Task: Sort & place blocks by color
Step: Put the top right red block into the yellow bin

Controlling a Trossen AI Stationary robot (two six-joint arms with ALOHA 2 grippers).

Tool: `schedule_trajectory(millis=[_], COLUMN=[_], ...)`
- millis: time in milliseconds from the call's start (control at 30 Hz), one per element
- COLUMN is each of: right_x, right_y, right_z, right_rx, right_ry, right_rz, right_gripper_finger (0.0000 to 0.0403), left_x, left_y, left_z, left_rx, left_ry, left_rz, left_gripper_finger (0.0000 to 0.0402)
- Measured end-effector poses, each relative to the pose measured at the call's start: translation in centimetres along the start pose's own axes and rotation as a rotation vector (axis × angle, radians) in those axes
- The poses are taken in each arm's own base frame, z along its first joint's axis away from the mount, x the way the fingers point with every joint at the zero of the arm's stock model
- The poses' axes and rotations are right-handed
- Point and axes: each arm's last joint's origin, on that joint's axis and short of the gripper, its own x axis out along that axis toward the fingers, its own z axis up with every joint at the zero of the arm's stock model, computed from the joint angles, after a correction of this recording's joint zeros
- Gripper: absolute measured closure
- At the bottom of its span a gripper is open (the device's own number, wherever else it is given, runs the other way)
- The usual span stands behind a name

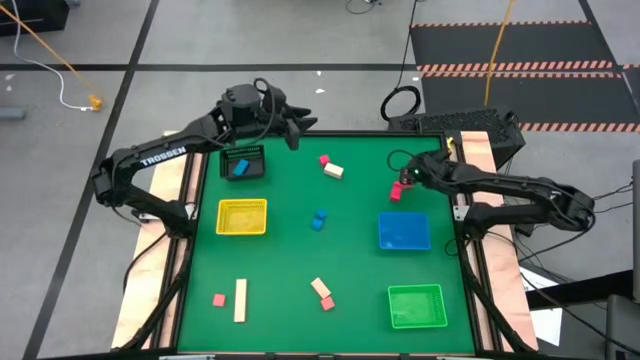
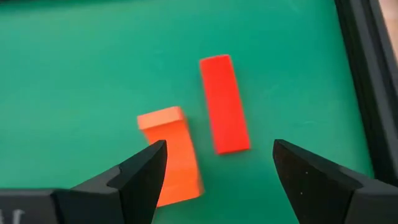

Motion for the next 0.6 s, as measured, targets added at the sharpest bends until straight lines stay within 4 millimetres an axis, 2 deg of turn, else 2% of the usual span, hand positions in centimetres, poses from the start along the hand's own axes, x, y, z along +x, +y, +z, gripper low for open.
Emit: schedule_trajectory(millis=[200,333,600], right_x=[1.8,2.8,5.0], right_y=[-0.3,-0.1,0.2], right_z=[0.2,0.5,0.7], right_rx=[-0.031,-0.017,-0.097], right_ry=[0.038,0.034,0.046], right_rz=[-0.093,-0.104,-0.130], right_gripper_finger=[0.0138,0.0154,0.0180], left_x=[0.1,0.1,0.1], left_y=[-0.7,-0.9,-0.9], left_z=[-0.2,-0.3,-0.3], left_rx=[0.005,0.006,0.004], left_ry=[0.008,0.010,0.015], left_rz=[-0.022,-0.028,-0.025], left_gripper_finger=[0.0210,0.0211,0.0211])
